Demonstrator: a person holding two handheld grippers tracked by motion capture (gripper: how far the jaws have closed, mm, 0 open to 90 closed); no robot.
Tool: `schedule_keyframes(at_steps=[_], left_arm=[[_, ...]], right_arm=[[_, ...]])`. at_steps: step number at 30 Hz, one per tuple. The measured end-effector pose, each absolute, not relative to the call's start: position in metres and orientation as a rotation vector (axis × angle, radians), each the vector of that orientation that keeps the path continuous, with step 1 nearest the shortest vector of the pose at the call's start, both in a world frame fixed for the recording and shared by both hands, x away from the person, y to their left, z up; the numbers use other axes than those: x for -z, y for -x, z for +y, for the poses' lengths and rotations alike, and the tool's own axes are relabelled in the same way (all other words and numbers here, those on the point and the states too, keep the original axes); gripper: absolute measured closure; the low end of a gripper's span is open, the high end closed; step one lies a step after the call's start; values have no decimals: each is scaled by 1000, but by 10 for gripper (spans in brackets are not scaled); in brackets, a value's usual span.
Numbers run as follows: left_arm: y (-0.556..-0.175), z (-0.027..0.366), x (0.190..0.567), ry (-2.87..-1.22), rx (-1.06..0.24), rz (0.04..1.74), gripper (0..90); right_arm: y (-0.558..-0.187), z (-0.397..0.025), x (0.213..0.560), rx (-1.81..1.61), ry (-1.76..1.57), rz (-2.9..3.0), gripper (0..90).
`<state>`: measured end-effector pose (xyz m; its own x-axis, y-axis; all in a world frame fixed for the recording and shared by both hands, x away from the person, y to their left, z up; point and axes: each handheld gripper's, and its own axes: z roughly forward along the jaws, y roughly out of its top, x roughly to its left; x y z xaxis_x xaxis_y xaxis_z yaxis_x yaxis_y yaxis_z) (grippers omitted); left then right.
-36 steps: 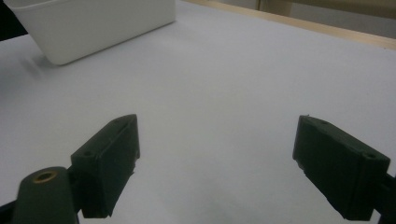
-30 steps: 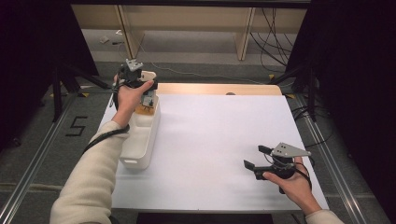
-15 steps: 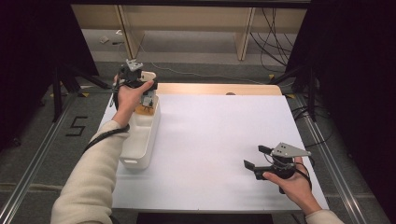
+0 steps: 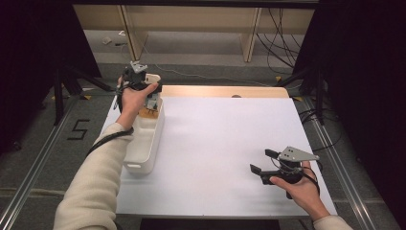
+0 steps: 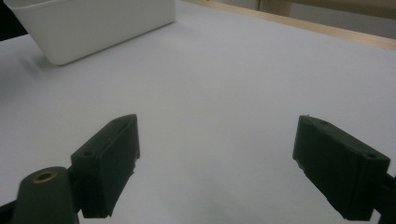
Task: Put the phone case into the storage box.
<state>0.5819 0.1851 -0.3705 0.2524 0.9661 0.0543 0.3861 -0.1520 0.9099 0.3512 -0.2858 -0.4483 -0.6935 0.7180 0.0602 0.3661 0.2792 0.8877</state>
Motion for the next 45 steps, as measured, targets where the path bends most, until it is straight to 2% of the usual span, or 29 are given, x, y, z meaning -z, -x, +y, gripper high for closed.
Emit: schedule_keyframes(at_steps=[45], left_arm=[[-587, 185, 386, -1720, -859, 1296, 102]], right_arm=[[-351, -286, 448, -1388, -985, 2203, 156]])
